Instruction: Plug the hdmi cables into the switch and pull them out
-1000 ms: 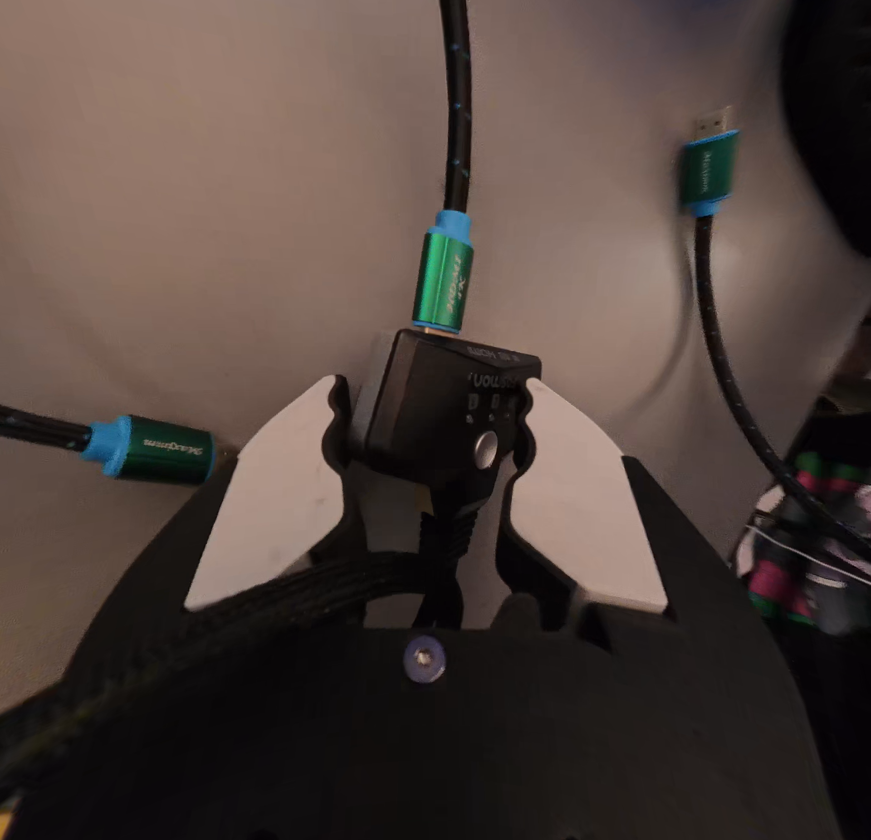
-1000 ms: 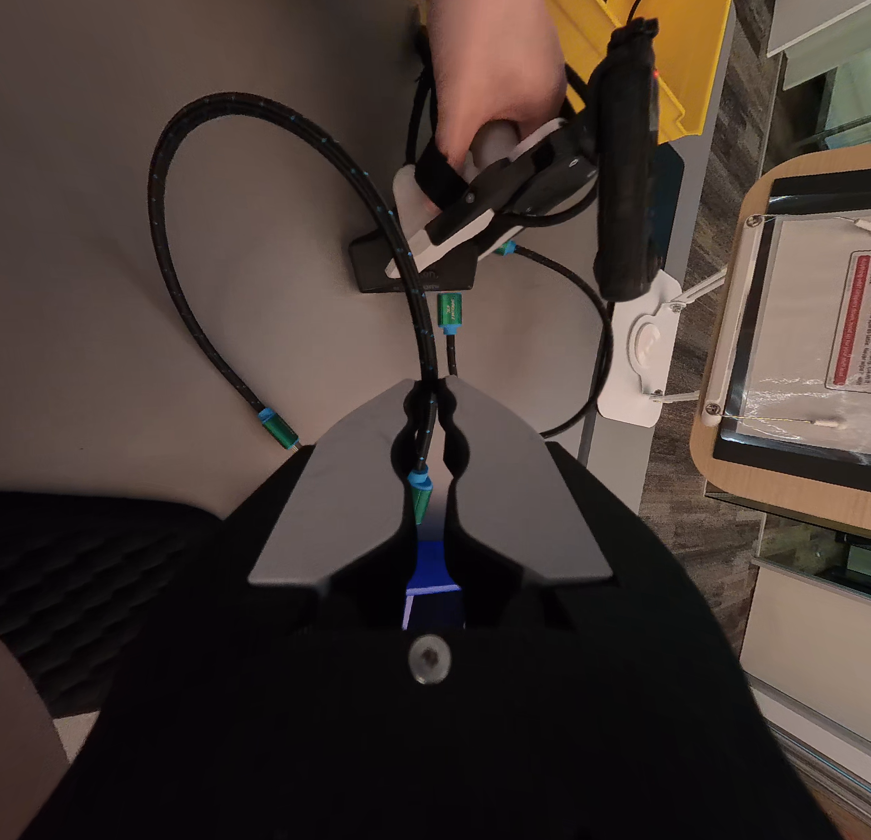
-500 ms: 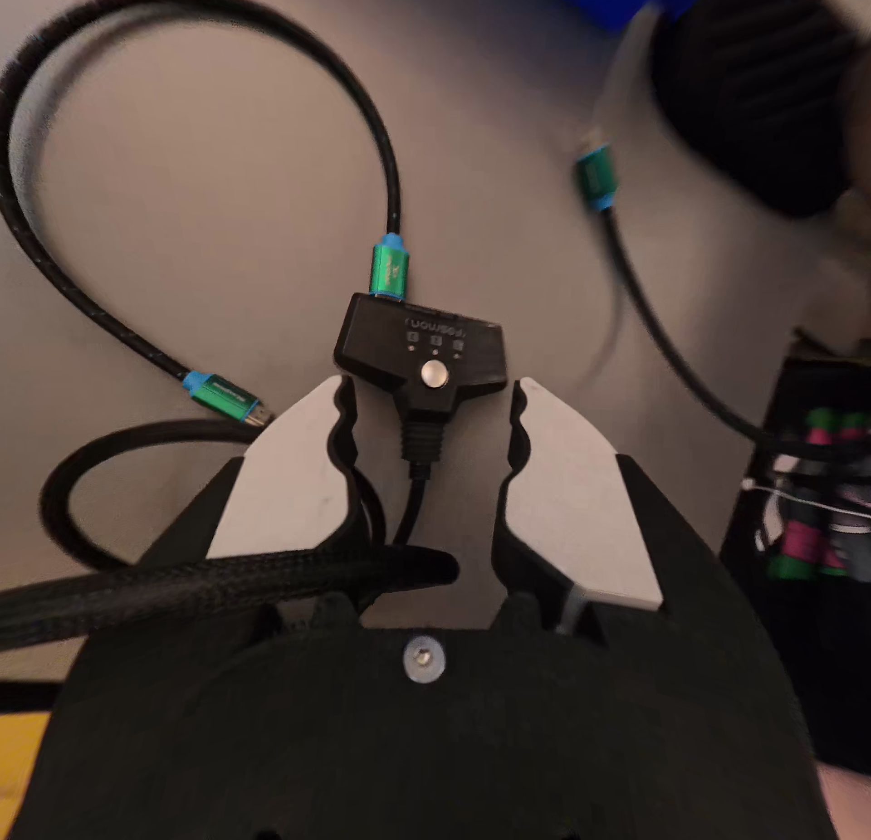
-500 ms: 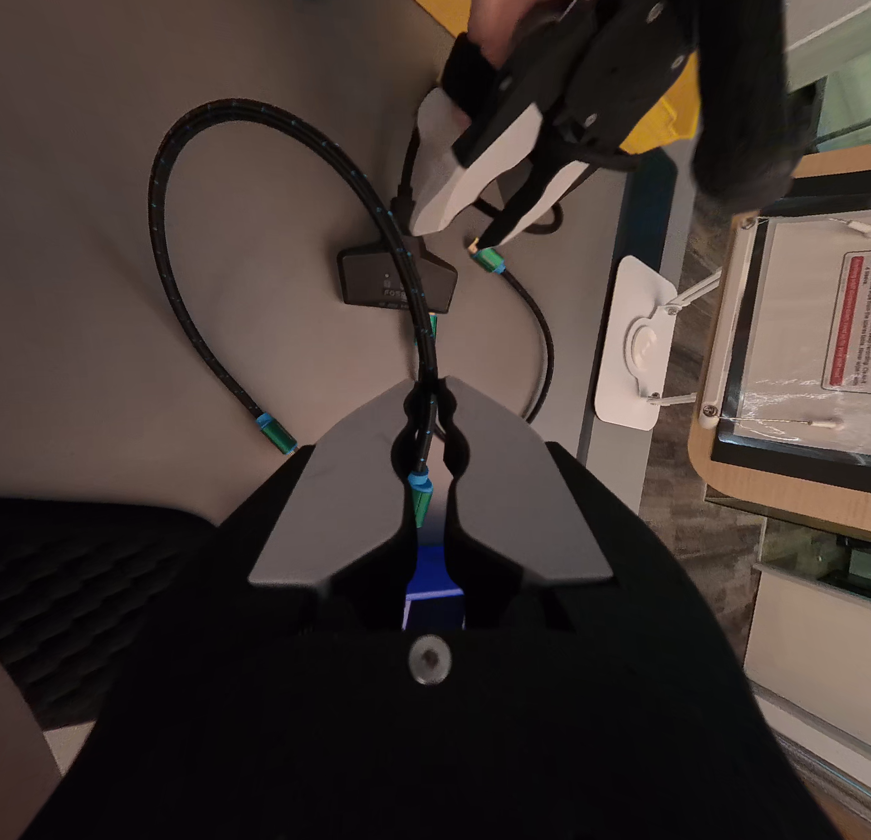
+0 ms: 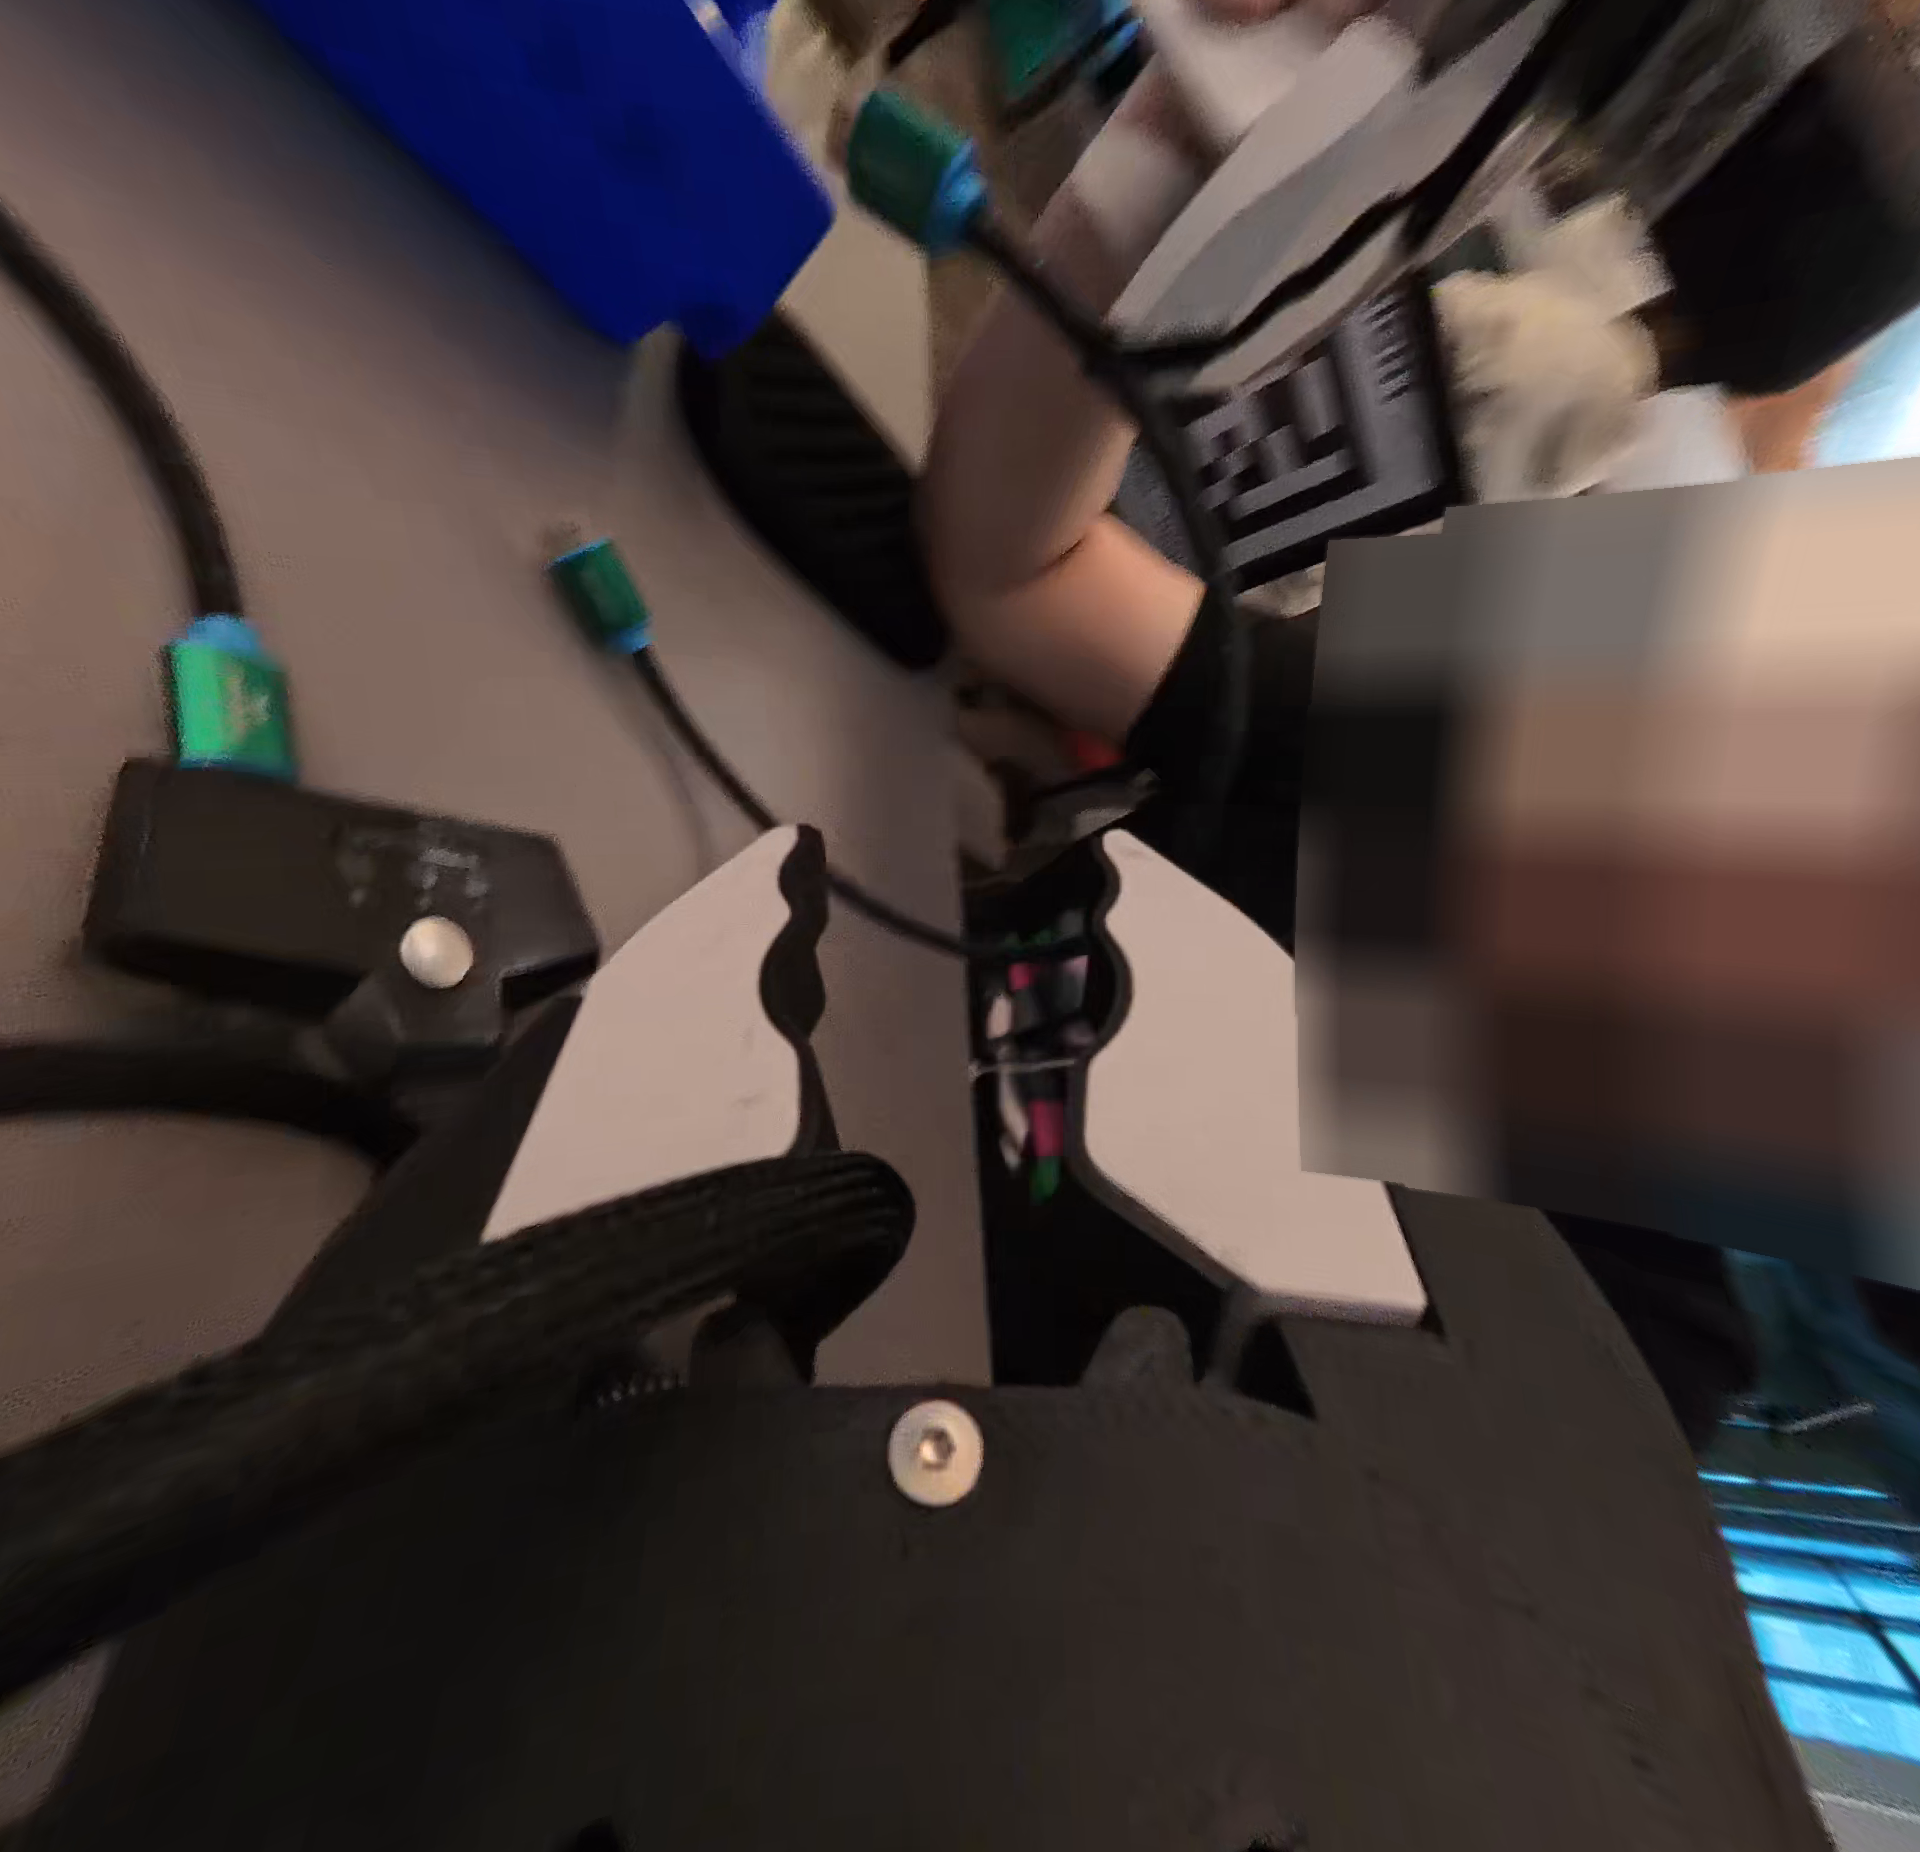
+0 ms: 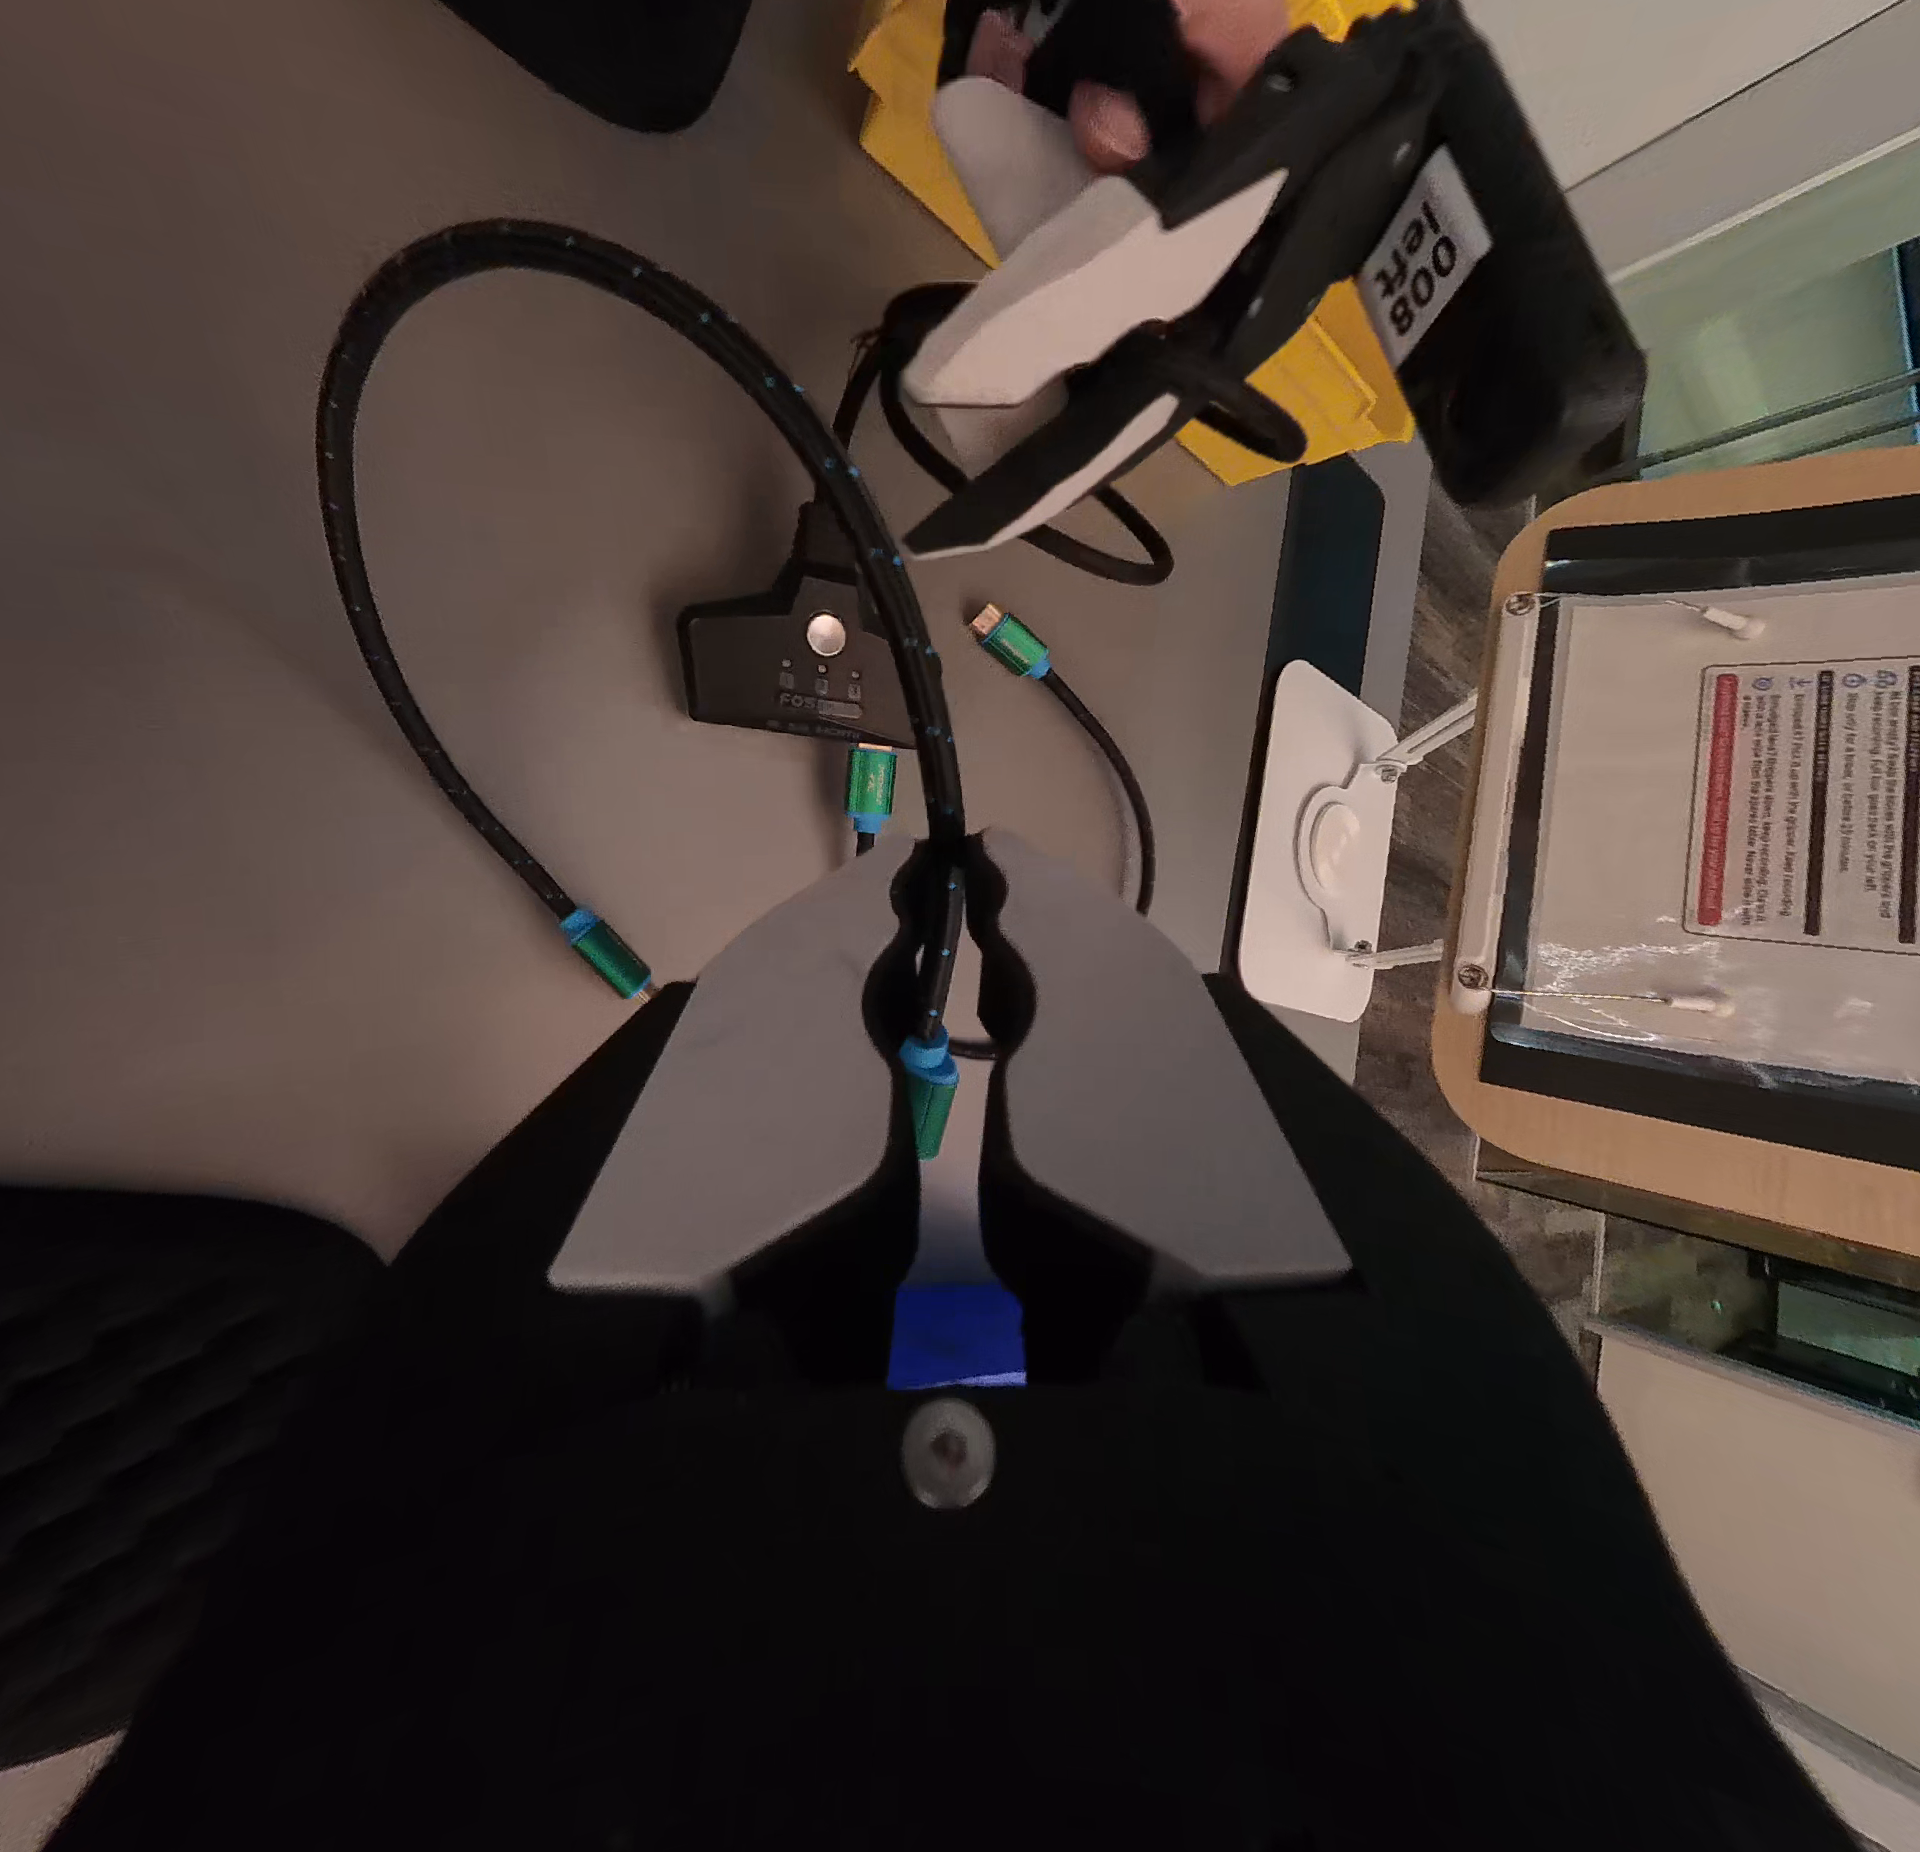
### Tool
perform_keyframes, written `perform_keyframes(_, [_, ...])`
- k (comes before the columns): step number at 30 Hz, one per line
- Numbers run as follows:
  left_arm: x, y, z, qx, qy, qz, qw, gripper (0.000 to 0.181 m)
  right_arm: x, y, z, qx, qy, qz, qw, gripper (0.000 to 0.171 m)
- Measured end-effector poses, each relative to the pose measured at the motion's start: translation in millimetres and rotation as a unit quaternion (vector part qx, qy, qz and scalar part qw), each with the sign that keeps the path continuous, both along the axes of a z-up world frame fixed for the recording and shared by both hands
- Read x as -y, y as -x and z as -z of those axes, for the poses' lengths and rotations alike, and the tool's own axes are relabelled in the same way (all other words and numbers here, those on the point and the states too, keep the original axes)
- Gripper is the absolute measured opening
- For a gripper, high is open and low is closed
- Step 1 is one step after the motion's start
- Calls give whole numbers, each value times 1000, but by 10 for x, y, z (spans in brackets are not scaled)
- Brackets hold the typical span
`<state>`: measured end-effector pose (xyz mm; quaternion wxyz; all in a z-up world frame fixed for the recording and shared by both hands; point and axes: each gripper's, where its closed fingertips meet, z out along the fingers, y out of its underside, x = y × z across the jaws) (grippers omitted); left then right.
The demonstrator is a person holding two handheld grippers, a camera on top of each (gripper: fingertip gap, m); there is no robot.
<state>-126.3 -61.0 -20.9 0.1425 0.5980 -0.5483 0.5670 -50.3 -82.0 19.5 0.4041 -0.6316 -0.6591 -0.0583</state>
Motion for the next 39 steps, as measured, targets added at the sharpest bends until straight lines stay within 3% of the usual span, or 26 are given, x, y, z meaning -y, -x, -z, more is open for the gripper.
perform_keyframes(4, [-41,-76,-154,39,73,-11,997,50,-19,-6,27,4,4,2,1000,7])
perform_keyframes(8, [-198,18,284,-78,-69,-50,993,53,-32,-16,48,5,8,4,1000,7])
perform_keyframes(11, [-287,86,371,-118,-121,-74,983,53,-35,-18,61,8,10,6,1000,7])
perform_keyframes(16, [-621,364,647,-228,-225,-133,938,67,-31,-8,73,12,12,7,1000,7])
perform_keyframes(19, [-672,362,562,-215,-221,-151,939,63,-49,-26,96,18,14,13,1000,7])
perform_keyframes(22, [-783,374,348,-185,-276,-185,925,62,-68,-38,92,22,8,16,1000,7])
perform_keyframes(25, [-692,200,-148,-56,-306,-198,930,61,-90,-11,36,20,-13,13,1000,7])
perform_keyframes(29, [-161,-32,-872,167,-242,-162,942,60,-130,37,-19,45,-51,20,997,7])
perform_keyframes(31, [50,-94,-863,178,-245,-126,945,57,-147,90,-18,57,-64,20,996,7])
perform_keyframes(35, [280,-277,-533,129,-323,-68,935,53,-203,167,2,73,-80,22,994,7])
perform_keyframes(39, [262,-368,-306,81,-322,-65,941,21,-223,234,5,68,-87,11,994,7])
